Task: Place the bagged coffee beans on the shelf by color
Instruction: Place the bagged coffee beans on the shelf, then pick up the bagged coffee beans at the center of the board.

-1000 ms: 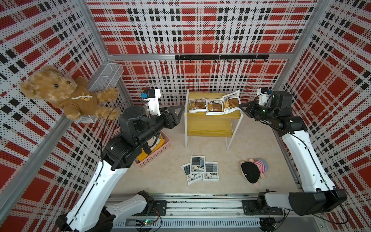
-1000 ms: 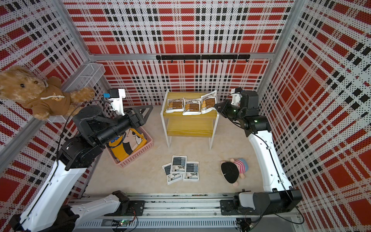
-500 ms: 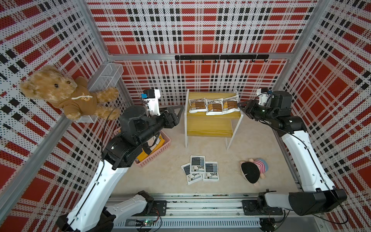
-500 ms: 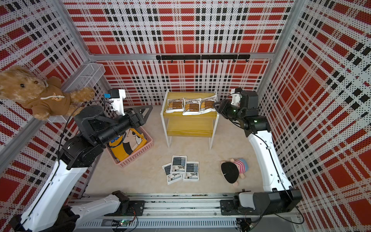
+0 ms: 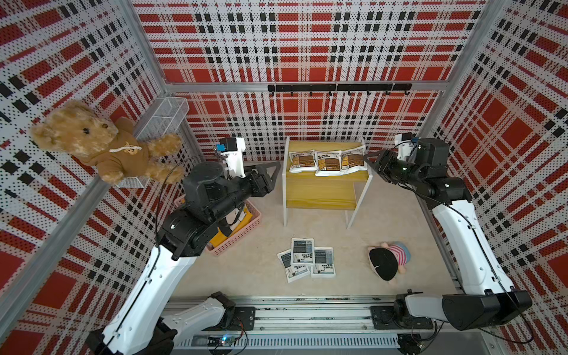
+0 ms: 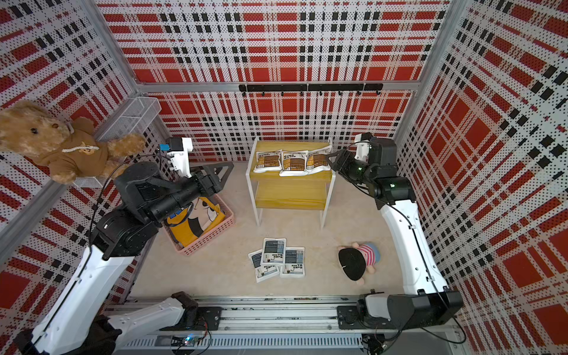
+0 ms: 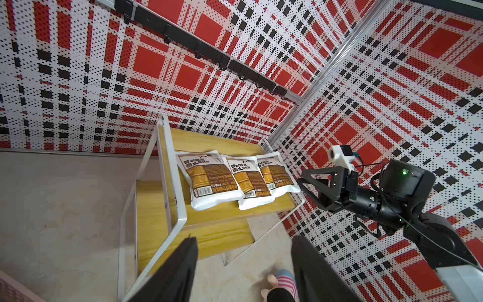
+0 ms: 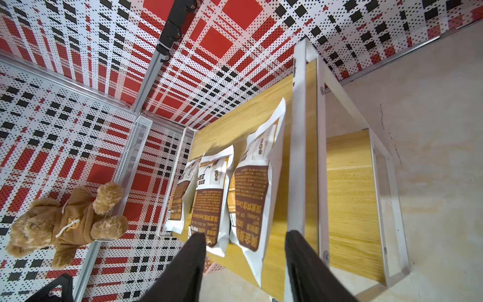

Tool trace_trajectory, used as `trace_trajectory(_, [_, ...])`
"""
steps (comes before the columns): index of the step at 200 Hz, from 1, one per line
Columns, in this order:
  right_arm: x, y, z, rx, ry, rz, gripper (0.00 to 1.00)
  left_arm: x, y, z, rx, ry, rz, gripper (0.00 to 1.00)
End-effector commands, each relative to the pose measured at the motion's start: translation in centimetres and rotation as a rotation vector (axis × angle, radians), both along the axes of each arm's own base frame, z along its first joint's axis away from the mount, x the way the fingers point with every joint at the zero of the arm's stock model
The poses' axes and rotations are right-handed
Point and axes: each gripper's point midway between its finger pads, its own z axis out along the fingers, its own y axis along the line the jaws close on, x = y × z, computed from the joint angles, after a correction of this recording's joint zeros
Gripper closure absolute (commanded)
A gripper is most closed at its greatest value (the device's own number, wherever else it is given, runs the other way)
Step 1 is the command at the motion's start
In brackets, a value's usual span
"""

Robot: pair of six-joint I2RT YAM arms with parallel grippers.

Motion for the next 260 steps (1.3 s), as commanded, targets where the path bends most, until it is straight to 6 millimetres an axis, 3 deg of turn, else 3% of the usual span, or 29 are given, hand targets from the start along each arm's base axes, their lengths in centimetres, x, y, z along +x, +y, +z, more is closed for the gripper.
trace_trajectory(1, [-1.3, 0.7, 2.5, 0.009, -0.076, 0.044, 0.52, -0.3, 0.1, -0.2, 0.001, -0.003, -0.009, 0.36])
trace_trajectory(29, [-2.1, 1.7, 3.2, -0.025, -0.118, 0.08, 0.55, -0.2, 0.0, -0.4, 0.0, -0.002, -0.015, 0.36])
trace_trajectory(62, [-4.7, 2.8, 3.8, -0.148, -0.163, 0.123, 0.5, -0.8, -0.2, -0.9, -0.007, 0.006, -0.038, 0.35])
trace_trajectory(100, [-9.2, 2.1, 2.6, -0.223, -0.17, 0.168, 0.46, -2.1, -1.5, -5.1, -0.018, 0.105, -0.103, 0.34])
trace_trajectory(135, [-12.7, 3.1, -2.1, -0.201, -0.058, 0.297, 0.46, -4.7, -3.9, -9.9, -0.018, 0.195, -0.119, 0.33])
trace_trajectory(192, [-15.9, 2.6, -11.6, -0.206, 0.144, 0.318, 0.46, -8.9, -9.1, -20.4, -0.015, 0.369, -0.189, 0.32])
trace_trajectory(216, [-17.0, 2.0, -15.4, -0.232, 0.24, 0.311, 0.46, -9.7, -9.8, -24.0, 0.002, 0.424, -0.188, 0.3])
trace_trajectory(260, [-18.4, 1.5, -21.8, -0.258, 0.385, 0.316, 0.46, -10.3, -9.9, -28.7, 0.048, 0.502, -0.173, 0.25])
